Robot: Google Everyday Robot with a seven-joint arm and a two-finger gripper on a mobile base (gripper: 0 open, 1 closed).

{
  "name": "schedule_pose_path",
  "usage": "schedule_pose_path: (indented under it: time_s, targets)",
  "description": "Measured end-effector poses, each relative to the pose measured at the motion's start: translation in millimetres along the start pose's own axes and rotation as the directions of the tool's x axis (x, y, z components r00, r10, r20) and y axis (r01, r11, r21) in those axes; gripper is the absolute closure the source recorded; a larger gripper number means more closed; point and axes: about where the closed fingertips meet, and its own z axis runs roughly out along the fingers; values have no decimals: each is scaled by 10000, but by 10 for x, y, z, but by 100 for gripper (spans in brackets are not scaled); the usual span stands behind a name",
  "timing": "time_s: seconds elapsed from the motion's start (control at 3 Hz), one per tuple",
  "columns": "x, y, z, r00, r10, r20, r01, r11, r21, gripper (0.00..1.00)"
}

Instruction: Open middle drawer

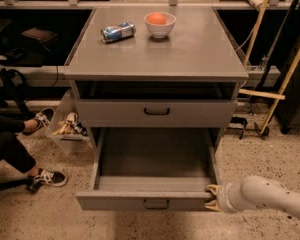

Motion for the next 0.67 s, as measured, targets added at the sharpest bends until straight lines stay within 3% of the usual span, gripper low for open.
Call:
schedule_pose_path:
  time_s: [0.67]
  targets:
    - [20,80,-64,9999,146,24,-146,9999,62,100]
